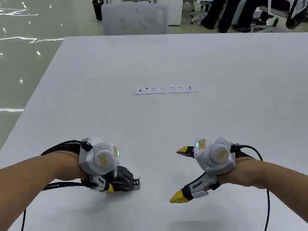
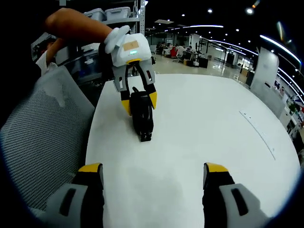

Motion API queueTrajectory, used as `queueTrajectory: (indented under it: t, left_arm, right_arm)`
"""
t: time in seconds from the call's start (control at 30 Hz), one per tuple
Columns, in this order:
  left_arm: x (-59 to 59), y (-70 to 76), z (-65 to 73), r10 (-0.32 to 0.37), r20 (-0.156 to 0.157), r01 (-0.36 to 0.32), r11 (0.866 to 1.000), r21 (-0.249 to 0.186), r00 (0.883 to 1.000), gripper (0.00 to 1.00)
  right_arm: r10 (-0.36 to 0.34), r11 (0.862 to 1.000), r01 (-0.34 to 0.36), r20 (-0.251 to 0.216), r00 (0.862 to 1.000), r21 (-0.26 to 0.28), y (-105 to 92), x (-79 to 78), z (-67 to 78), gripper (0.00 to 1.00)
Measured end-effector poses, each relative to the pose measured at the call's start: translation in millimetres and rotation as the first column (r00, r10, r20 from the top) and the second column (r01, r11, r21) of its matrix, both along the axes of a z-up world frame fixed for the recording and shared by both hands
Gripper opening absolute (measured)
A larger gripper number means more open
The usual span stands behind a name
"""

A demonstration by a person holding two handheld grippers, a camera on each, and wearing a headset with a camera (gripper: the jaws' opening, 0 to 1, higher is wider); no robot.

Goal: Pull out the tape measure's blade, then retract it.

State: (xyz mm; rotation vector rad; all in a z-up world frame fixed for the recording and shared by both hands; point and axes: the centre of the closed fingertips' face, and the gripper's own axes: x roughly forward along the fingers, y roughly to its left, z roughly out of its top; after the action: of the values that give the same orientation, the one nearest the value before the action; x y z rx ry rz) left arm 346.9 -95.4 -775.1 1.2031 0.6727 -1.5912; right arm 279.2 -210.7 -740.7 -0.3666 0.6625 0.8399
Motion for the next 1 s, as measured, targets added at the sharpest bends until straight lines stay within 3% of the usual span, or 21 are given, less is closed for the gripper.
queueTrajectory:
  t: [0.07,0.1,0.23,0.33,0.5,0.6,1.0]
  left_arm:
    - [-0.5,-0.2,0.0,0.000,-0.001,0.000,1.000,0.000,1.000,0.34]
    - [-0.9,-0.2,-0.1,-0.005,0.000,0.005,1.000,0.001,1.000,0.34]
    - [-0.5,0.2,0.1,-0.005,-0.002,0.005,1.000,0.005,1.000,0.34]
    - [0.0,0.0,0.1,0.000,-0.008,0.000,1.000,-0.002,1.000,0.34]
    - [0.6,0.1,0.3,0.009,-0.015,-0.010,1.000,-0.021,1.000,0.34]
    - [-0.6,0.2,0.7,0.014,-0.014,-0.014,1.000,-0.028,1.000,0.34]
    - [-0.2,-0.8,0.9,0.017,-0.016,-0.018,0.999,-0.043,1.000,0.34]
  right_arm:
    - [-0.003,1.000,0.003,-0.005,1.000,0.017,9.0,4.5,-3.8,0.83]
    - [-0.006,1.000,0.007,-0.036,0.999,0.021,12.5,3.8,-7.9,0.81]
    - [0.021,1.000,-0.021,-0.035,0.999,0.004,29.7,12.4,-18.0,0.76]
    - [0.042,0.999,-0.041,-0.058,0.997,0.004,45.6,17.2,-26.6,0.64]
    - [0.075,0.997,-0.077,-0.099,0.992,-0.025,63.2,20.3,-41.1,0.58]
    - [0.074,0.997,-0.075,-0.068,0.995,-0.014,69.5,27.8,-36.5,0.52]
    - [0.101,0.993,-0.106,-0.104,0.989,-0.045,78.2,44.8,-50.8,0.25]
